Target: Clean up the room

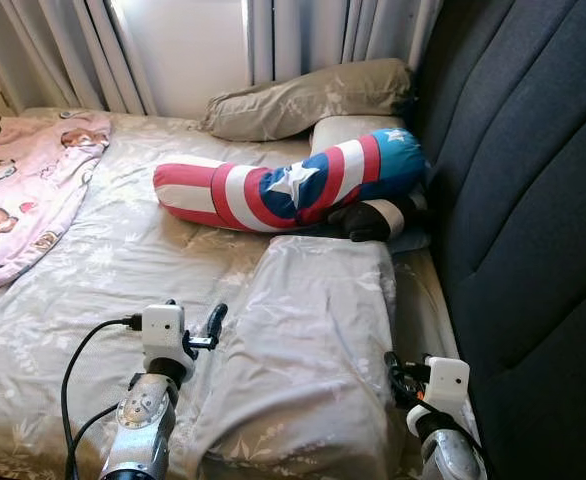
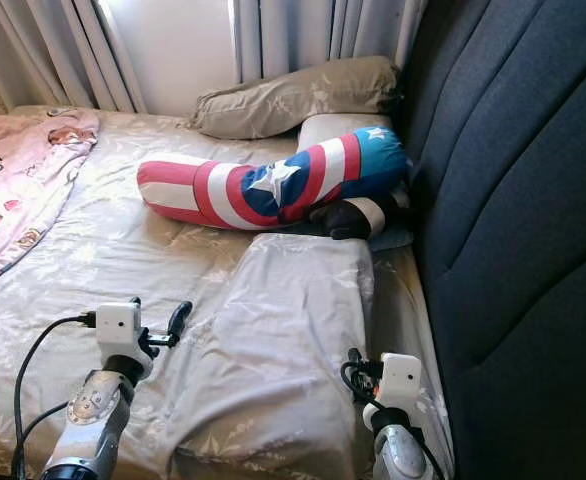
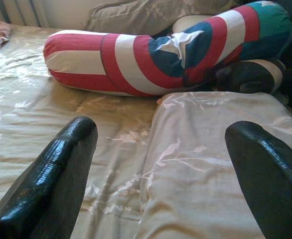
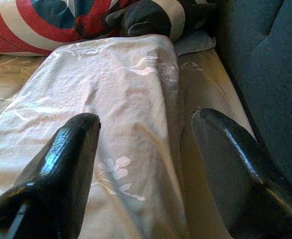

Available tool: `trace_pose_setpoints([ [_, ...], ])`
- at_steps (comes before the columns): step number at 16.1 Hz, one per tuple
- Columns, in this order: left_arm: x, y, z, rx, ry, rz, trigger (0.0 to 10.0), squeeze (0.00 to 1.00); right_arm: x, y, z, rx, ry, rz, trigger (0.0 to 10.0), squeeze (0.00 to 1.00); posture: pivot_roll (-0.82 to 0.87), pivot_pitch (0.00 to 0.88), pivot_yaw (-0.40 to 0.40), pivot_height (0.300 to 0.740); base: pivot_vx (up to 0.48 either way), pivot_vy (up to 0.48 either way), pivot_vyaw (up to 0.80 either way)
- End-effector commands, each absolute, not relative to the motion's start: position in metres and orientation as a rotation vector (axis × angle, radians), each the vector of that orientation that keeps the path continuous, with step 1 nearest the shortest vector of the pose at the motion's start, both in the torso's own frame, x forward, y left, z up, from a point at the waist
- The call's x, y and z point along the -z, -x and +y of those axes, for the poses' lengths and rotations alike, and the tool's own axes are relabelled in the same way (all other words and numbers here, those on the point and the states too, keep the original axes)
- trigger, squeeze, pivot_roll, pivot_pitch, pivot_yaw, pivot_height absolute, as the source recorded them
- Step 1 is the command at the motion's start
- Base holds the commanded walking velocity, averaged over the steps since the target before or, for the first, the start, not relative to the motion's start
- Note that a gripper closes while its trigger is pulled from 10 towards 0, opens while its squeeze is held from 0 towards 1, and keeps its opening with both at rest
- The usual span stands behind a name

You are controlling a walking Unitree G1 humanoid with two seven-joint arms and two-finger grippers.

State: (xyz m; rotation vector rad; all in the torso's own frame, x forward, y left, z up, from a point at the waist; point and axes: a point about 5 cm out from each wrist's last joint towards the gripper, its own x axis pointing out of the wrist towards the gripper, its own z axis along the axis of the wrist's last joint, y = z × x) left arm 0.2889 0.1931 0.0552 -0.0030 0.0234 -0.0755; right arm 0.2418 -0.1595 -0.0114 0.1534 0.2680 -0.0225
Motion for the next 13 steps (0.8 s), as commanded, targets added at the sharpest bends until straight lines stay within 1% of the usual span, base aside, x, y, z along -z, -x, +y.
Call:
trace_pose_setpoints([
  [1, -0.0571, -0.289, 0.1924, 0.082, 0.004, 0.024, 10.0, 0.0, 0.0114, -0.2422, -0.1623, 0.036, -0.151, 0.268, 10.0, 0.0, -0.02, 0.0, -0.04, 0.74, 0.0, 0.0, 0.0],
  [7, -0.0601, -0.2914, 0.196, 0.081, -0.009, 0.02, 10.0, 0.0, 0.0122, -0.2416, -0.1634, 0.033, -0.147, 0.272, 10.0, 0.0, -0.02, 0.0, -0.039, 0.74, 0.0, 0.0, 0.0],
  [13, -0.0602, -0.2919, 0.1942, 0.089, -0.009, 0.019, 10.0, 0.0, 0.012, -0.2415, -0.1662, 0.037, -0.14, 0.273, 10.0, 0.0, -0.03, 0.0, -0.037, 0.74, 0.0, 0.0, 0.0],
])
